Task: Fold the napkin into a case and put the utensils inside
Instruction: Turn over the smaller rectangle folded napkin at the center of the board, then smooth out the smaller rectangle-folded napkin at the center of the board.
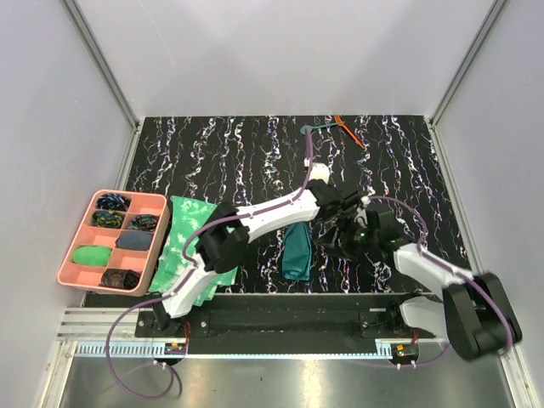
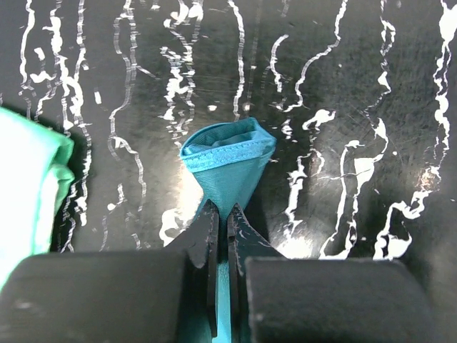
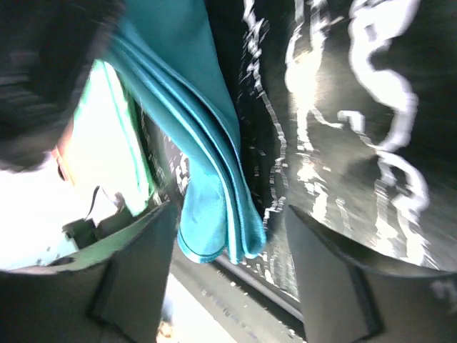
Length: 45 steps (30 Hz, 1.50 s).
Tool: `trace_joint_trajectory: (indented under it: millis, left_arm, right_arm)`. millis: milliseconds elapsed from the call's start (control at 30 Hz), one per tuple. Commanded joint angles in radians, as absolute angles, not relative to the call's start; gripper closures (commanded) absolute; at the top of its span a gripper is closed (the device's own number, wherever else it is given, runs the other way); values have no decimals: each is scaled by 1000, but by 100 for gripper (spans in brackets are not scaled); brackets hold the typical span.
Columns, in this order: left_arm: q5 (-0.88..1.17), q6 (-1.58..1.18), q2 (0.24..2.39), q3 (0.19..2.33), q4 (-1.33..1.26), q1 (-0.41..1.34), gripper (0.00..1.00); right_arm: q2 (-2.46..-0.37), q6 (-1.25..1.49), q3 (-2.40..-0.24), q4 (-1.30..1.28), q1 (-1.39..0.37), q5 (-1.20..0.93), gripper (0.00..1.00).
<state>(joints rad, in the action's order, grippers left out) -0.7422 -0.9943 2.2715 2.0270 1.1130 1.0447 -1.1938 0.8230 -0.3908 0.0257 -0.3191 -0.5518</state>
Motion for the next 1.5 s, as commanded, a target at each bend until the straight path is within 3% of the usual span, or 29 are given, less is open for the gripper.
trace_joint_trajectory:
  millis: [0,67,200,300,400,467,667,867,1000,1167,1233,1267,1367,1467]
  left_arm:
    - [-848,-977,2356,2147,1184,1065,95]
    - [-853,-986,2390,2184,1212,1065,93]
    - [-851,-982,2439,2244,1224,1077,85]
    - [-848,-950,2444,2279,1200,1094,70]
    - [-807,-934,2431,2306,1192,1094,45]
    - [-772,-933,2410,2301,1184,1095,36]
    - [-666,-861,2153,2052,1036,1124,30]
    - [-456,-778,1765,1599,712,1123,35]
    - [-220,-784,1555,1239,420,1082,46]
    - [-17,-779,1477,991,112,1040,71]
    - [-6,-767,1482,971,51,1037,74]
    - [8,-761,1497,957,14,1028,75]
    - [72,-755,1532,939,-27,1009,76]
    - [106,-770,1560,914,-72,1005,77]
  right_arm:
    - [-1020,749,-429,-251,-290,-344,25]
    - [-942,761,-436,-311,-279,-301,17]
    - [-905,739,-451,-385,-252,-243,11]
    - [-936,726,-456,-388,-229,-245,9]
    - [-986,726,-471,-397,-197,-270,8]
    - [-989,727,-462,-402,-172,-272,7]
    - [-996,687,-468,-356,-129,-323,6]
    - [-1123,516,-543,-204,-129,-558,5]
    - [-1273,453,-658,-144,-132,-733,10]
    - [-1454,514,-793,-9,-195,-850,33]
    - [-1543,566,-842,76,-221,-931,40]
    - [-1569,584,-853,103,-227,-952,52]
    - [-1664,621,-894,153,-250,-1003,66]
    - [-1726,618,-919,155,-252,-1002,71]
